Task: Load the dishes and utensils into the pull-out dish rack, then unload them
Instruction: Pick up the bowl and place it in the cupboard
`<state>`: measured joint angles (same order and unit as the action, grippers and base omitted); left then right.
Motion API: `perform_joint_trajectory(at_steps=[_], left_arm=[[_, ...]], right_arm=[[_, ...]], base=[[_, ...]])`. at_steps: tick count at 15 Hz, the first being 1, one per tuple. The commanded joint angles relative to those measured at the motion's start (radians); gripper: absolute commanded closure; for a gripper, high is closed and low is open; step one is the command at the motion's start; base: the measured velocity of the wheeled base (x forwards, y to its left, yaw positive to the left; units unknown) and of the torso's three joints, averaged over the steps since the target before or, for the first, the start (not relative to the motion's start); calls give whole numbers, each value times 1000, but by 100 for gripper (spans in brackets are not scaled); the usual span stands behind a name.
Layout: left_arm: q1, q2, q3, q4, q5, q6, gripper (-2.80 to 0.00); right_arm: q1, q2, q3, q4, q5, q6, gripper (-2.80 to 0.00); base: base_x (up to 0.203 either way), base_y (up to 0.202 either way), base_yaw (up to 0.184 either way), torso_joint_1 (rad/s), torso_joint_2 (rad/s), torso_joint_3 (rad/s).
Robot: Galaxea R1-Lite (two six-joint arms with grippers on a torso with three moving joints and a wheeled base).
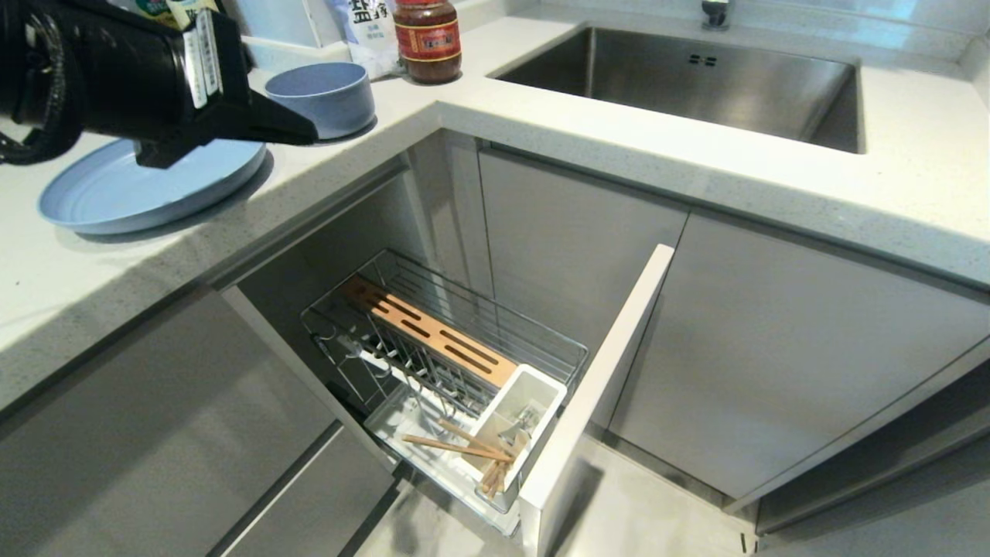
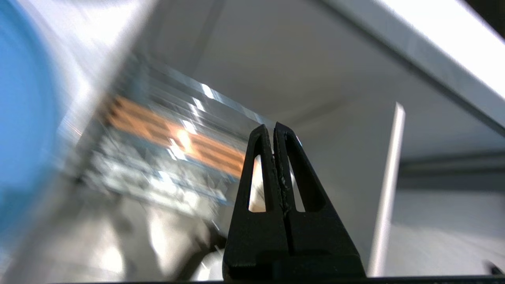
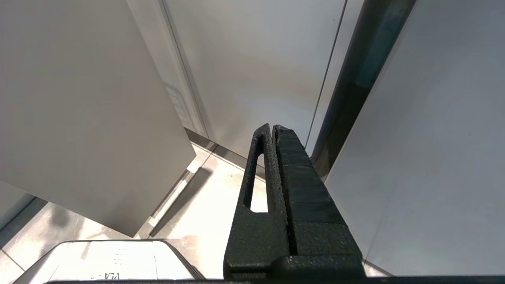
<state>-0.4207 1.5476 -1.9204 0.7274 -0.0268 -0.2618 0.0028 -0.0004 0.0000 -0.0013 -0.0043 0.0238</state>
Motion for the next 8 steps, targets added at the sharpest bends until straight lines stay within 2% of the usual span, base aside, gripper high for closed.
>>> perform_joint_trajectory(at_steps=[1,3,8], left_arm=[[81,-4,-2,-53,-2,40,0],[100,25,-2,-164,8,56,0],[140,87,19,-343,12,52,0]], right_arm=[[0,-4,2,0,0,-1,0],[0,-4,2,0,0,0,0],[0,-4,2,0,0,0,0]], base=[[0,0,0,0,0,0],[0,0,0,0,0,0],[0,0,0,0,0,0]])
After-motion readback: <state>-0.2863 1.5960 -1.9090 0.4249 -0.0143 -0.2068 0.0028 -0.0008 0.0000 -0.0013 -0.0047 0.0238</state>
